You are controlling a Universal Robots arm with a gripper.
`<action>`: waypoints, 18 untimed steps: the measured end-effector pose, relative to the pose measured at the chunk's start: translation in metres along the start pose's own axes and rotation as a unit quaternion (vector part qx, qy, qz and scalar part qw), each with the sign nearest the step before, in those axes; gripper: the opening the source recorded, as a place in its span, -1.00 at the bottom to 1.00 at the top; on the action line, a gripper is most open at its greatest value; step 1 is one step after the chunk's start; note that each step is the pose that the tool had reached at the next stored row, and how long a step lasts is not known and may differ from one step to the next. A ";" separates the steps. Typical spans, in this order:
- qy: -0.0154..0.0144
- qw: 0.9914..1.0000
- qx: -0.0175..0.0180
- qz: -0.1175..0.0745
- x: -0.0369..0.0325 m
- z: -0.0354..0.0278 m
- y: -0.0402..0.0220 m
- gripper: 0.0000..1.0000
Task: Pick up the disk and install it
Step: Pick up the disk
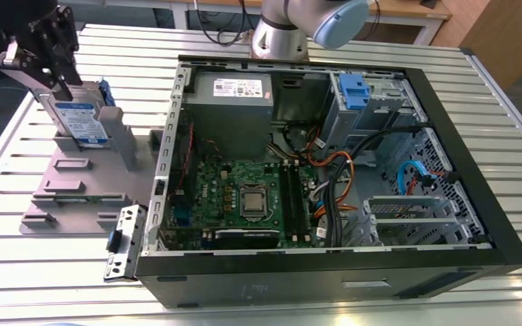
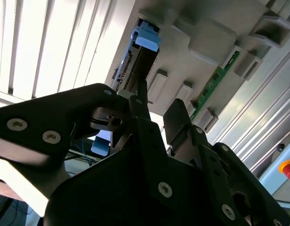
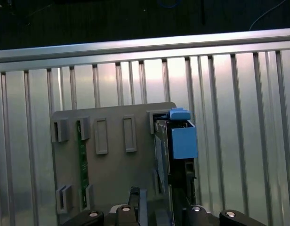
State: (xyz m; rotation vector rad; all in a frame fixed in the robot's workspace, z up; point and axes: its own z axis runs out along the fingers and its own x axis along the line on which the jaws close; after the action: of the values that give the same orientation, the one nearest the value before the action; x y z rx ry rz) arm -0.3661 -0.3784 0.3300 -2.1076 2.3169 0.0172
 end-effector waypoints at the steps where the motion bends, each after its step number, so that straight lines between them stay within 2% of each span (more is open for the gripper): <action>1: 0.000 1.000 0.000 0.000 -0.0015 0.0000 0.0004 -0.18; 9: 0.000 1.000 0.000 0.000 -0.0124 0.0002 0.0068 -0.18; 18: 0.000 1.000 0.001 0.000 -0.0162 0.0004 0.0267 -0.18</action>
State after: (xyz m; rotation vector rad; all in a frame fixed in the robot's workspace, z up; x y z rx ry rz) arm -0.3912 -0.3597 0.3298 -2.1078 2.3153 0.0156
